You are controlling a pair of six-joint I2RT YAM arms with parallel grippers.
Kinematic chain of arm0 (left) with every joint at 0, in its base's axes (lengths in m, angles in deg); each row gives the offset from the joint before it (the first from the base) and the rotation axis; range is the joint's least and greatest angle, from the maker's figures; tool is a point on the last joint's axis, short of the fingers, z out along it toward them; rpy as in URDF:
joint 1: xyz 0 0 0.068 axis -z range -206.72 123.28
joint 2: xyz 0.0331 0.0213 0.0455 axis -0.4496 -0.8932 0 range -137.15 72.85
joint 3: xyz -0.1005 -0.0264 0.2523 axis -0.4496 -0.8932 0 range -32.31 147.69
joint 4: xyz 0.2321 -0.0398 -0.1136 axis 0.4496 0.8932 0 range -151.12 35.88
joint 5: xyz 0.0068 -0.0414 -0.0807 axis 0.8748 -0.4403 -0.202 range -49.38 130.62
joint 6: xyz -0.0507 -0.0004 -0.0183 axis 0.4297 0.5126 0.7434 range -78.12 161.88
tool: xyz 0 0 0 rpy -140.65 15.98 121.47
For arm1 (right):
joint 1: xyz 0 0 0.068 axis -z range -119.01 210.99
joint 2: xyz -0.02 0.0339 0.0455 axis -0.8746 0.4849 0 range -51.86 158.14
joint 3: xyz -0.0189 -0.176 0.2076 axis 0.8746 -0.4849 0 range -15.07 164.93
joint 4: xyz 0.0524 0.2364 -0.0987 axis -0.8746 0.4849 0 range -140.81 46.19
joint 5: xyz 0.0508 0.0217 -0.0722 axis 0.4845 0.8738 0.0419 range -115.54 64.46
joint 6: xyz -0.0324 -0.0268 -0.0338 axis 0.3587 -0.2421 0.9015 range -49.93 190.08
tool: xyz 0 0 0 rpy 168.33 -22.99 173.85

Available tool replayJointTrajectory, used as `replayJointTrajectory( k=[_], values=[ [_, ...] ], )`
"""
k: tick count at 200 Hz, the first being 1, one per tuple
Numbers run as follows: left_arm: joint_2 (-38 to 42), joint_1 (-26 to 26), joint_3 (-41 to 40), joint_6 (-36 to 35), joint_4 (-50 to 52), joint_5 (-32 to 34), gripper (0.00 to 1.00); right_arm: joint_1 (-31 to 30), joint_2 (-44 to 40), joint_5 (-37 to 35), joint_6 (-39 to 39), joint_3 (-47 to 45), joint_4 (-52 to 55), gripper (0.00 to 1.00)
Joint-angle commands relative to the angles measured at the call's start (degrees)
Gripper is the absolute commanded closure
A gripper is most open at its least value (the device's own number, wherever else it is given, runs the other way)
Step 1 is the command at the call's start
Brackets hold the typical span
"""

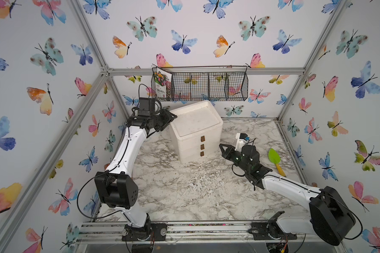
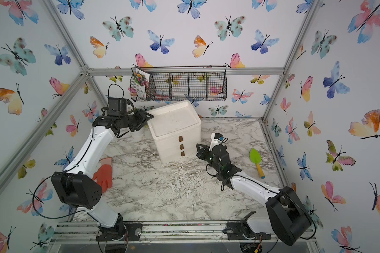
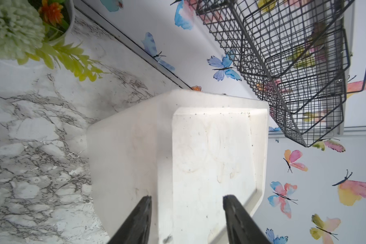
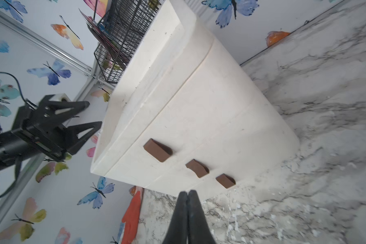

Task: Sort the rolls of trash bags by color and place them into the drawer
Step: Close the drawer of the storage box, then reset both arms

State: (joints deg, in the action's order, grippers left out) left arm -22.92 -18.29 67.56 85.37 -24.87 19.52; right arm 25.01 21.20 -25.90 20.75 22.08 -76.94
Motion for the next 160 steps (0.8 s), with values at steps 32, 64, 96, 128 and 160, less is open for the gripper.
replayJointTrajectory(
  k=[32, 64, 96, 128, 160],
  values=[
    [9.3, -6.0, -4.0, -5.0, -4.6, 0.0, 0.01, 0.0, -8.8, -13.7, 13.5, 1.7, 21.5, 0.73],
    [22.3, -8.4, -15.6, -9.7, -16.1, 7.5, 0.01, 0.0, -12.9, -27.1, 21.0, 4.6, 27.8, 0.43],
    [33.2, -8.5, -25.3, -15.0, -19.7, 20.8, 0.01, 0.1, -15.0, -44.9, 24.9, 5.9, 29.0, 0.02],
    [42.3, -8.5, -44.2, -24.6, -33.4, 24.5, 0.01, 0.1, -13.6, -51.5, 39.0, 1.2, 18.3, 0.02],
    [49.1, -8.4, -62.9, -38.2, -49.4, 21.8, 0.01, 0.2, -9.8, -49.9, 53.7, -7.6, 0.7, 0.00]
  ],
)
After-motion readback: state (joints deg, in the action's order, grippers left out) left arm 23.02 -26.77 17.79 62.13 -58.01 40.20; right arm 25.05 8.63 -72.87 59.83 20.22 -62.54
